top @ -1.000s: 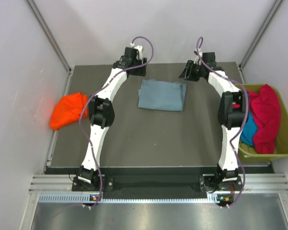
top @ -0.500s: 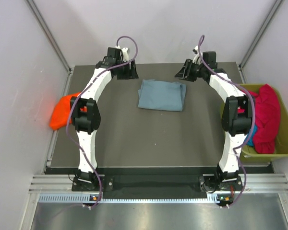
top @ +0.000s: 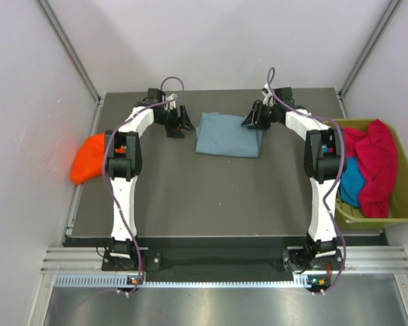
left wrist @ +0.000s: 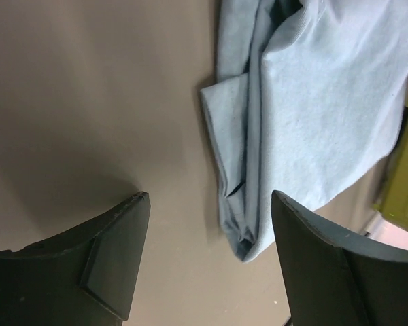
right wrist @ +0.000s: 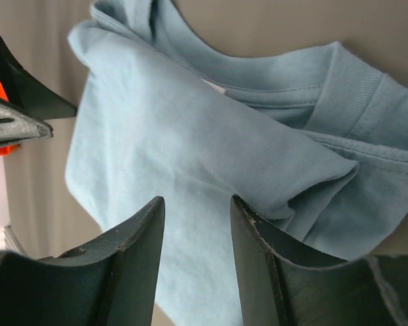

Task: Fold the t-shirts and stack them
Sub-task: Neatly place the folded tshirt to the corner

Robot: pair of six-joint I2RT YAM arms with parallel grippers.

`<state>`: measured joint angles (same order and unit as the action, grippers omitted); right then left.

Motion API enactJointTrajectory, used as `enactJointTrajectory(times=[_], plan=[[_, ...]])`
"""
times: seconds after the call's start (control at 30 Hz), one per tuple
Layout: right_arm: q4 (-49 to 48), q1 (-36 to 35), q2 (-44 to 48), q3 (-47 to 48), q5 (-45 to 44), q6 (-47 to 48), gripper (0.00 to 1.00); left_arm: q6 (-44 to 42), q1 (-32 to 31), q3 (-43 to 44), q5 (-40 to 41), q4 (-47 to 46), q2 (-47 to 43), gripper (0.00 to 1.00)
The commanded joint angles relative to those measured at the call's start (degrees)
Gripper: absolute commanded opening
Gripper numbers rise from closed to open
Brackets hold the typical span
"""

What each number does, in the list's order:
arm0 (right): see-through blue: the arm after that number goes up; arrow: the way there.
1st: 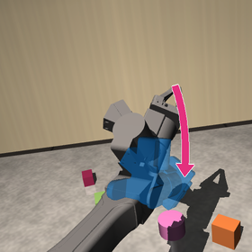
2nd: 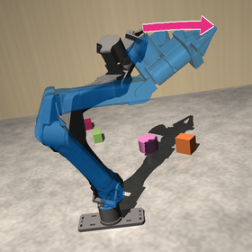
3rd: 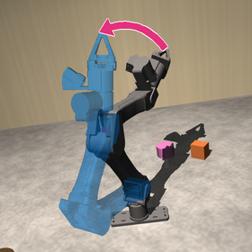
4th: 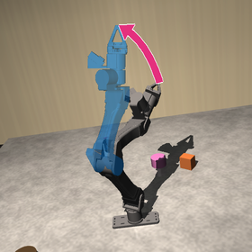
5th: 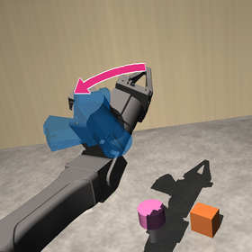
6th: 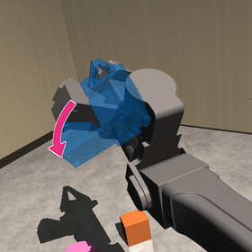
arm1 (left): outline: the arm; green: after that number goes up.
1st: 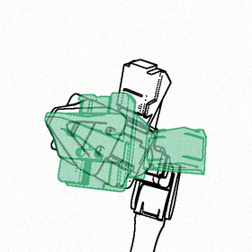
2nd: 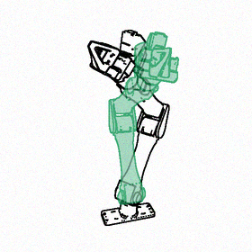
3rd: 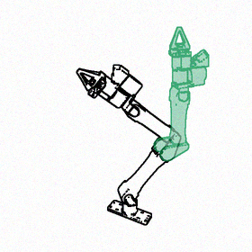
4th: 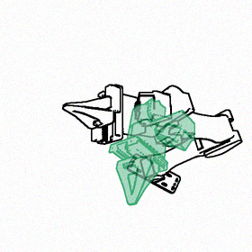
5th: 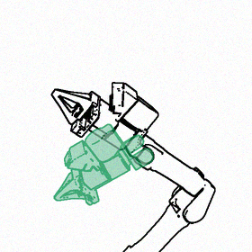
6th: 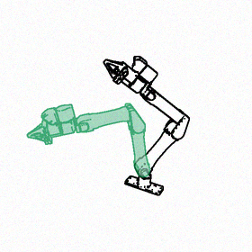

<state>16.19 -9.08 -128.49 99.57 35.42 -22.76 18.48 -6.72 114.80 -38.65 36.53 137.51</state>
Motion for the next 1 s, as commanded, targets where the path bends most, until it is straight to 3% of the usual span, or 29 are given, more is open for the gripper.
enactJointTrajectory(times=[0.0,0.63,0.87,0.97], plan=[[-0.1,-0.8,-1.3,2.6,-1.2,2.5,0.44,2.4,-0.7,2.2,-6.6,-3.7,2.3,0.76],[3.2,-2.9,-1.9,0.2,-4.7,4.6,0.45,8.1,-4.7,6.0,-13.0,-9.6,12.1,0.74],[3.8,-4.1,-1.2,-0.6,-5.6,5.9,0.45,10.6,-5.5,5.8,-16.7,-13.0,14.1,0.55],[3.8,-4.5,-0.7,-0.8,-5.7,6.0,0.45,11.5,-5.9,5.7,-18.4,-14.5,14.3,0.42]])
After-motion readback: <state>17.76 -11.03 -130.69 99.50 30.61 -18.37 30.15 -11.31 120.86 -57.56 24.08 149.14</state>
